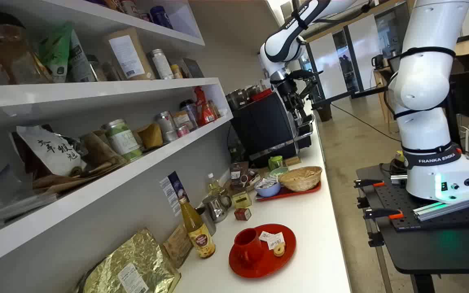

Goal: Put the orange packet on the counter.

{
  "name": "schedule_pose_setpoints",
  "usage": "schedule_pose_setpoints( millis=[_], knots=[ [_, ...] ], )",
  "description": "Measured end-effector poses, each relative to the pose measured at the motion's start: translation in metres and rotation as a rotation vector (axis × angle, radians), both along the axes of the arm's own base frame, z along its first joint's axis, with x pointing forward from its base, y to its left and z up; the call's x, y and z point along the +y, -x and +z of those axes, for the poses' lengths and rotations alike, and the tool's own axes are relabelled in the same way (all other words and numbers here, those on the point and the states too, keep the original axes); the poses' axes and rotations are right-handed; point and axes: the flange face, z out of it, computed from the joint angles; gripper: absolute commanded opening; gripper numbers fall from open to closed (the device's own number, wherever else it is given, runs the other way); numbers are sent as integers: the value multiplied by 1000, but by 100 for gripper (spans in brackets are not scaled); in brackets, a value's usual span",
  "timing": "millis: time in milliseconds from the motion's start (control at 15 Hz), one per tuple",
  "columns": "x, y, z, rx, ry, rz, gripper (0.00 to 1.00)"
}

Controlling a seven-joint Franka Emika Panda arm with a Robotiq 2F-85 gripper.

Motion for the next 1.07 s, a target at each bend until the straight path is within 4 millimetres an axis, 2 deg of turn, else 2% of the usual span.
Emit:
schedule_pose_setpoints(
  millis=[333,533,867,1067],
  knots=[
    [-1,-1,0,-5,3,-2,100],
    [-6,-9,-4,-43,24,-17,100],
    [-27,-51,-17,-220,109,-65,100],
    [-38,-87,-8,-354,167,-90,100]
  ],
)
